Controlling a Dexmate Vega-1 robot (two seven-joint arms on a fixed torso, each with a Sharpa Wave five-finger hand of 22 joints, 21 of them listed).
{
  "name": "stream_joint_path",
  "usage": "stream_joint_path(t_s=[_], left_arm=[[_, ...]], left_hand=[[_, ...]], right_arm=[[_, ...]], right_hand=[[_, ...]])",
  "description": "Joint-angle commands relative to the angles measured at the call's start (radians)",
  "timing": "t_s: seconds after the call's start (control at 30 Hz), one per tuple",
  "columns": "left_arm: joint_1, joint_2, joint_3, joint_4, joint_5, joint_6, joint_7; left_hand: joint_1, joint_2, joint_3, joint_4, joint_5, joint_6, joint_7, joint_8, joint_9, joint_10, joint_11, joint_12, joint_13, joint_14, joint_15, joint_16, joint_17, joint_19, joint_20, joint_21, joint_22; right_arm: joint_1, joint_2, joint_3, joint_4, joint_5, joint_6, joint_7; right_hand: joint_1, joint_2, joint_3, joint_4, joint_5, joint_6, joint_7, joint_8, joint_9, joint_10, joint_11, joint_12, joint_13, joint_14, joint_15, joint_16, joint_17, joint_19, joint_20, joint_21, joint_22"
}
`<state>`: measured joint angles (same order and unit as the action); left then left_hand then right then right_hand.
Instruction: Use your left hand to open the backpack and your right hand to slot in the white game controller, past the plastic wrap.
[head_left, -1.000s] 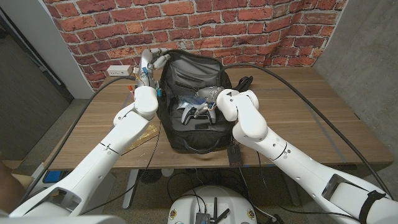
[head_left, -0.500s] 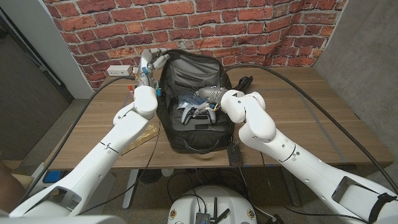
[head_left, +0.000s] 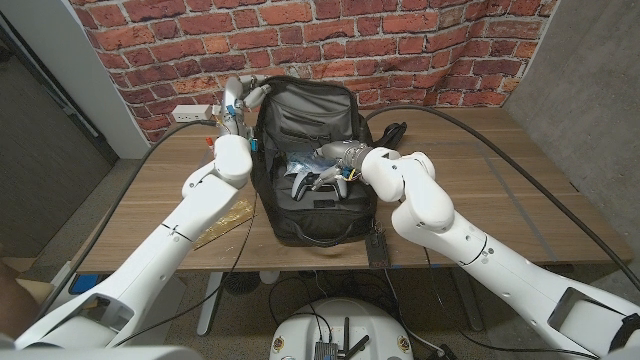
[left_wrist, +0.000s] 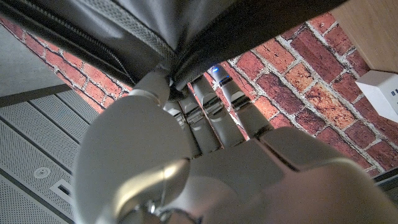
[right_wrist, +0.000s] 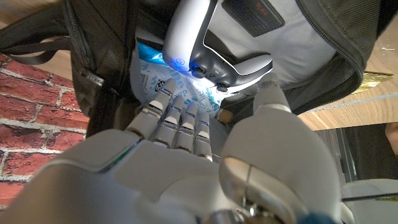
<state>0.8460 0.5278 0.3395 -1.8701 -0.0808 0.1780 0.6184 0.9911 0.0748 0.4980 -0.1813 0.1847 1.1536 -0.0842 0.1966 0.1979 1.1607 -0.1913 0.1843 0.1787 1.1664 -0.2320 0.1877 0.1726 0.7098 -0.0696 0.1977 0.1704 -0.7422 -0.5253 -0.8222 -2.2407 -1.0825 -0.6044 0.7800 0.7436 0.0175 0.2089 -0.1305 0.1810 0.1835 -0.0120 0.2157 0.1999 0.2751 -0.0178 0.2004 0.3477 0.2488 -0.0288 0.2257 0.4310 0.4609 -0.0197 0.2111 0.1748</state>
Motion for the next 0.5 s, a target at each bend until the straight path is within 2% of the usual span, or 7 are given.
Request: stream_joint_path(t_s=[0.03, 0.17, 0.5], left_arm=[[-0.024, -0.004, 0.007, 0.027, -0.007, -0.006, -0.008], [-0.026, -0.004, 0.01, 0.024, -0.009, 0.0, -0.009], [-0.027, -0.002, 0.013, 0.012, -0.009, 0.016, -0.006]], left_hand=[[0.002, 0.008, 0.002, 0.004, 0.004, 0.002, 0.008, 0.007, 0.005, 0.003, 0.001, 0.005, 0.005, 0.002, -0.008, -0.003, 0.003, 0.011, -0.128, 0.001, 0.003], [0.002, 0.008, 0.003, 0.004, 0.005, 0.002, 0.009, 0.008, 0.005, 0.0, -0.002, 0.004, 0.005, 0.002, -0.008, -0.003, 0.003, 0.011, -0.128, 0.001, 0.003], [0.001, 0.008, 0.003, 0.004, 0.005, 0.003, 0.009, 0.008, 0.005, 0.003, 0.0, 0.006, 0.005, 0.002, -0.008, -0.003, 0.003, 0.011, -0.128, 0.001, 0.003]], right_arm=[[-0.035, -0.056, 0.016, -0.065, 0.051, -0.031, -0.029], [-0.05, -0.074, 0.025, -0.092, 0.057, -0.041, -0.04], [-0.092, -0.126, 0.058, -0.164, 0.079, -0.056, -0.054]], right_hand=[[0.008, 0.012, 0.006, -0.006, 0.004, -0.003, 0.004, 0.0, -0.001, 0.003, -0.006, 0.002, -0.002, 0.003, -0.012, 0.007, -0.001, 0.01, -0.006, 0.007, 0.001], [0.01, 0.016, 0.008, -0.007, 0.004, -0.01, 0.013, -0.003, -0.001, 0.004, -0.009, 0.001, -0.005, 0.005, -0.016, 0.007, -0.003, 0.017, -0.012, 0.008, 0.001], [0.013, 0.023, 0.011, -0.009, 0.003, -0.006, 0.013, -0.002, -0.001, 0.014, -0.018, 0.003, -0.011, 0.017, -0.027, 0.012, -0.005, 0.028, -0.02, 0.01, 0.002]])
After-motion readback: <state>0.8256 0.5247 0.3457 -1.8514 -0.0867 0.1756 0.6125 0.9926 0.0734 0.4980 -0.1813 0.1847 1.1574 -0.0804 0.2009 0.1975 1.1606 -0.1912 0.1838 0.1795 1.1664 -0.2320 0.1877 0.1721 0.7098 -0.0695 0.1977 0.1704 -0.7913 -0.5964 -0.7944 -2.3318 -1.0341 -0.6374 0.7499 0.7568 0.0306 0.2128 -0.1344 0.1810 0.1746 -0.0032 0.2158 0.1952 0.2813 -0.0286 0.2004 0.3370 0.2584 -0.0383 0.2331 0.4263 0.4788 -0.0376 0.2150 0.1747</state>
